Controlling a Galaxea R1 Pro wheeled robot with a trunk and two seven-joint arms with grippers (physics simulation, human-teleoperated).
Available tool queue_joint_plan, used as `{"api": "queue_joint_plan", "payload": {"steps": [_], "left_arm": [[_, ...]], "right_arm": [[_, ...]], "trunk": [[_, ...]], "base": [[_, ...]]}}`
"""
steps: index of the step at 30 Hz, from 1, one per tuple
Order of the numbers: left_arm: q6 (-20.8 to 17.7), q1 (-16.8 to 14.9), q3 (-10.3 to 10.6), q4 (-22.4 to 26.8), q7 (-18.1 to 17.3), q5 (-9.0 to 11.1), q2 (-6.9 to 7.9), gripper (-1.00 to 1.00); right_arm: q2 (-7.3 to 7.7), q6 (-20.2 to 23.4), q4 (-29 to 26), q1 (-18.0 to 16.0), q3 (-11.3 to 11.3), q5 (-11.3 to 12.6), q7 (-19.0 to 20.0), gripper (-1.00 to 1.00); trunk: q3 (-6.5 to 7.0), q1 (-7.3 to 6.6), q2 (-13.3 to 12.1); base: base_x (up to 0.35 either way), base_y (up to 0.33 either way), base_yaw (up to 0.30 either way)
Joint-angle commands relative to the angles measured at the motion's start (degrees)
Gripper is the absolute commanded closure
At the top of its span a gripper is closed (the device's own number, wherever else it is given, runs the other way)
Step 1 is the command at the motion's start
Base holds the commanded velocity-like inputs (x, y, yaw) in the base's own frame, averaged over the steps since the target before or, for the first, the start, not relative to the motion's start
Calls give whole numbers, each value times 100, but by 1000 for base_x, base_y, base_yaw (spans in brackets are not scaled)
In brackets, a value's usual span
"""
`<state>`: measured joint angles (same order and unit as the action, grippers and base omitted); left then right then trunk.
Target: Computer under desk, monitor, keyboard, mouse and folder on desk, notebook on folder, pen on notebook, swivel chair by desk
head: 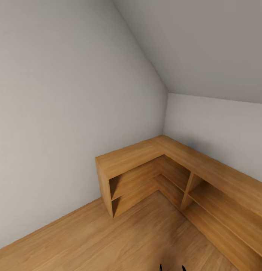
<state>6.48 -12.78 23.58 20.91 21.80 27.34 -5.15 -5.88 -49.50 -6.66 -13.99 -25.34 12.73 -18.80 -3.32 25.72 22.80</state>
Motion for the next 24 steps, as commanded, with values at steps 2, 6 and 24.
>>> {"api": "queue_joint_plan", "payload": {"steps": [2, 6, 24], "left_arm": [[29, -5, 50, 1, 35, 61, 4, -100], [29, -5, 45, 1, 35, 62, 5, -100], [29, -6, 42, 1, 35, 61, 5, -100]], "right_arm": [[1, -17, 7, -7, -50, 46, 10, -100], [6, -16, 7, -7, -50, 47, 60, -100], [14, -16, 15, -7, -42, 50, 244, -100]], "trunk": [[-13, 7, 12], [-13, 7, 12], [5, 7, 12]], "base": [[322, 2, -290], [325, 50, -290], [51, 115, -291]]}}
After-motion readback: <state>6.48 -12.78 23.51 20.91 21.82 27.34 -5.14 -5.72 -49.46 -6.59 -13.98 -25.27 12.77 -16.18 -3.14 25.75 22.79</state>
